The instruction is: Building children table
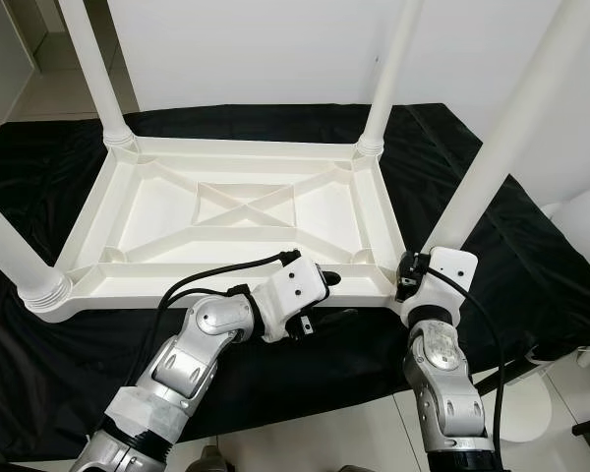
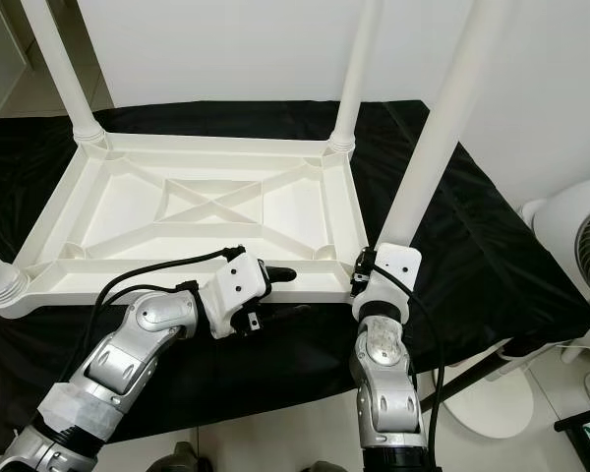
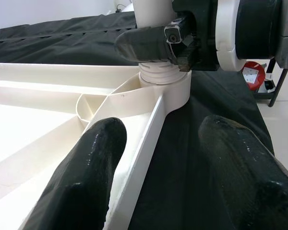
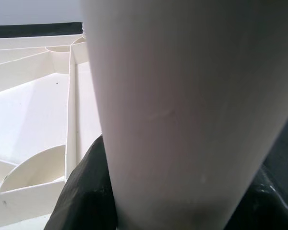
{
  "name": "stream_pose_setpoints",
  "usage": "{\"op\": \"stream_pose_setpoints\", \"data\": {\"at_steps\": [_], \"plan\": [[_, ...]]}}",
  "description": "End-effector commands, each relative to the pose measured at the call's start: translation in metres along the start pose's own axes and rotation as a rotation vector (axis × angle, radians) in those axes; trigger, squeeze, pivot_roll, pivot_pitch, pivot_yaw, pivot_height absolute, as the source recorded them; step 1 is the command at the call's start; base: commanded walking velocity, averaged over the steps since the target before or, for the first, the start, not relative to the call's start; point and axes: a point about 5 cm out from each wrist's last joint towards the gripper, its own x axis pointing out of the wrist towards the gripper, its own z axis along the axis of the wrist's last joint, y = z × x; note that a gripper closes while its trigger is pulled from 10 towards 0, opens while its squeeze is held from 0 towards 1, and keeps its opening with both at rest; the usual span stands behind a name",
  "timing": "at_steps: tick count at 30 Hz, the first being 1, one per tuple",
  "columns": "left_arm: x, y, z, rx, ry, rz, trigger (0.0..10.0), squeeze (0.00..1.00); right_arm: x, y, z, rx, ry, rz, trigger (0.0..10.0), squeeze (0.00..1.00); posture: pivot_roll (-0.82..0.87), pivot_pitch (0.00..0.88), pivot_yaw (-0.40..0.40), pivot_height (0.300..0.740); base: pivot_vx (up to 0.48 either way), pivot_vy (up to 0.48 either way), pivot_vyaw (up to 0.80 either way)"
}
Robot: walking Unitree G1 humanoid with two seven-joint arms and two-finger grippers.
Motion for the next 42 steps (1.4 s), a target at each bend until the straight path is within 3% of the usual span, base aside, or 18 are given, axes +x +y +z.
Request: {"op": "stream_pose_setpoints", "data": {"at_steps": [1,2,6,7,11,12,16,21,27,35,36,42], "plan": [[0.000,-0.001,-0.003,0.003,0.013,0.017,10.0,0.00,-0.002,-0.002,-0.007,0.018,0.040,-0.034,10.0,0.48,0.01,0.000,-0.051,0.740,0.000,0.000,0.00],[0.000,-0.001,-0.003,0.003,0.014,0.020,10.0,0.00,-0.003,-0.002,-0.006,0.029,0.029,-0.009,10.0,1.00,0.01,0.000,-0.053,0.740,0.000,0.000,0.00],[0.000,0.001,-0.003,0.006,0.015,0.029,10.0,0.00,-0.006,-0.006,-0.004,0.026,0.005,0.047,10.0,1.00,0.01,0.000,-0.059,0.740,0.000,0.000,0.00],[0.000,0.001,-0.003,0.006,0.014,0.031,10.0,0.00,-0.009,-0.011,-0.005,0.009,0.001,0.083,10.0,0.74,0.01,0.000,-0.060,0.740,0.000,0.000,0.00],[0.000,0.000,-0.003,0.006,0.013,0.032,10.0,0.00,-0.012,-0.017,-0.007,-0.008,0.000,0.123,10.0,0.74,0.01,0.000,-0.060,0.740,0.000,0.000,0.00],[-0.001,0.000,-0.003,0.006,0.013,0.031,10.0,0.00,-0.013,-0.022,-0.008,-0.016,-0.002,0.150,10.0,0.00,0.01,0.000,-0.060,0.740,0.000,0.000,0.00],[-0.001,-0.001,-0.003,0.007,0.013,0.028,10.0,0.00,-0.014,-0.034,-0.008,-0.062,-0.011,0.236,10.0,0.00,0.01,0.000,-0.055,0.740,0.000,0.000,0.00],[0.001,0.001,-0.002,0.012,0.012,0.022,10.0,0.00,-0.005,-0.063,-0.007,-0.154,-0.013,0.405,10.0,0.00,0.01,0.000,-0.044,0.740,0.000,0.000,0.00],[0.002,0.001,-0.001,0.016,0.010,0.015,10.0,0.00,0.006,-0.064,-0.003,-0.163,-0.021,0.539,10.0,0.00,0.00,0.000,-0.033,0.740,0.000,0.000,0.00],[0.003,0.002,0.000,0.018,0.007,0.012,10.0,0.00,0.021,-0.048,-0.005,-0.166,-0.005,0.694,10.0,0.00,0.00,0.000,-0.021,0.740,0.000,0.000,0.00],[0.003,0.003,0.001,0.019,0.007,0.012,10.0,0.00,0.025,-0.044,-0.006,-0.177,-0.002,0.713,0.0,0.00,0.01,0.000,-0.022,0.740,0.000,0.000,0.00],[0.005,0.005,0.003,0.024,0.001,0.024,10.0,0.00,0.026,-0.039,-0.017,-0.173,0.069,0.779,0.0,0.00,0.02,0.000,-0.032,0.740,0.000,0.000,0.00]]}}
